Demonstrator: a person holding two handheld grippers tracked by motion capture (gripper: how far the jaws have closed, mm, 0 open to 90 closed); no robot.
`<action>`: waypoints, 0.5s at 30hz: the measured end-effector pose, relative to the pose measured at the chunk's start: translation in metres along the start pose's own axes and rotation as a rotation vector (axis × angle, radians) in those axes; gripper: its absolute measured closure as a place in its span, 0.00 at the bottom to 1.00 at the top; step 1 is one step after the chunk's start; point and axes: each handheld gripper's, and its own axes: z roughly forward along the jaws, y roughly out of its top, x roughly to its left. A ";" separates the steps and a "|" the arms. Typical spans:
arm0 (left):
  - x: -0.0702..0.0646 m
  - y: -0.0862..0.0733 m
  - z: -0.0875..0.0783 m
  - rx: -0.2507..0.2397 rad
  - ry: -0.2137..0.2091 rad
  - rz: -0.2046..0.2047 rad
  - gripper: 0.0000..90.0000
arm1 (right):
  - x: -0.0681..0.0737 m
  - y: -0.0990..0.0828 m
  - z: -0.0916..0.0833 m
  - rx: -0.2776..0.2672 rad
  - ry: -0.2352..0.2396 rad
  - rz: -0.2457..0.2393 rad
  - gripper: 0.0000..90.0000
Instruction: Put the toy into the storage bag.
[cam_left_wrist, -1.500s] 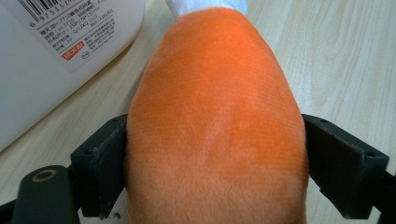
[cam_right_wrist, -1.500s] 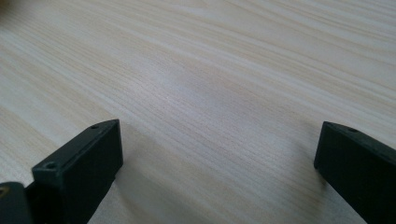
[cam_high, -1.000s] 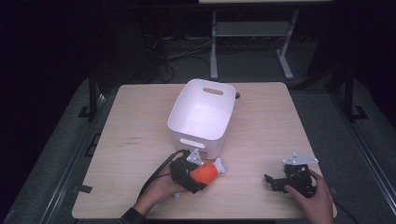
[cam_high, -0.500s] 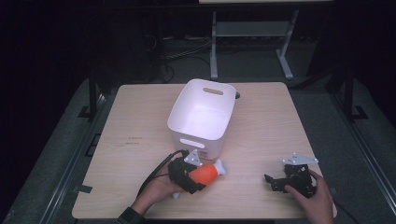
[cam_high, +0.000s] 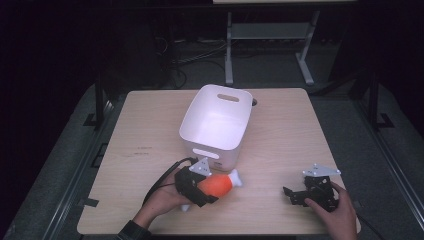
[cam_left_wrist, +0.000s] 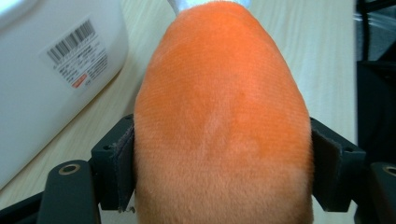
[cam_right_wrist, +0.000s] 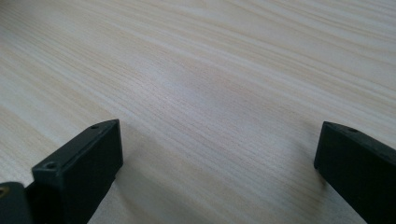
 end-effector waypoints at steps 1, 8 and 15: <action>0.000 0.002 -0.002 0.007 0.001 0.014 0.25 | 0.000 0.000 0.000 0.000 0.000 -0.001 0.00; -0.002 0.012 -0.010 0.002 -0.014 0.043 0.25 | 0.000 0.000 0.000 0.000 0.000 0.000 0.01; -0.004 0.021 -0.015 0.000 -0.029 0.065 0.25 | 0.000 0.000 0.000 0.000 0.000 -0.001 0.00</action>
